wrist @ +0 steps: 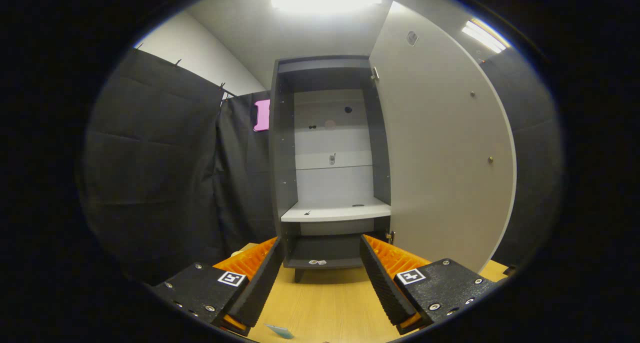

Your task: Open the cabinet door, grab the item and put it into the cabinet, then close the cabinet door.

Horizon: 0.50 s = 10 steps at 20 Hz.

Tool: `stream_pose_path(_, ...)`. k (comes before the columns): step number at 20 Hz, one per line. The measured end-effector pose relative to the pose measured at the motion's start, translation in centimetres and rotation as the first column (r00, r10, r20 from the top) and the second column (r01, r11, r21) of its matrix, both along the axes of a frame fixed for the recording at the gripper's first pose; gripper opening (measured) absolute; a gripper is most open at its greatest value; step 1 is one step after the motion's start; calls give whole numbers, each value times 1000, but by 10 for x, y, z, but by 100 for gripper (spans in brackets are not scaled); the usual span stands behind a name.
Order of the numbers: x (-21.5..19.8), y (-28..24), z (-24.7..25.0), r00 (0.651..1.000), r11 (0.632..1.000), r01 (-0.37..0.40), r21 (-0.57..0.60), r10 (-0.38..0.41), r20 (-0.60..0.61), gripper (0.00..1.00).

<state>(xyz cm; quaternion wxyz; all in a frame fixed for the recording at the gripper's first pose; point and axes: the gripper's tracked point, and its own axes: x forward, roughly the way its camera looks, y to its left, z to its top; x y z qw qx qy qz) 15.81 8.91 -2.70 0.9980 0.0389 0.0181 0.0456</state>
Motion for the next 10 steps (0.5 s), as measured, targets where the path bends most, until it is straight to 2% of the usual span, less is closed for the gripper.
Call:
stream_pose_path(6, -4, 46, -77, 995, 998, -63, 11, 64, -76, 94)
stream_pose_path(10, -11, 69, -137, 980, 995, -103, 3, 102, -171, 94)
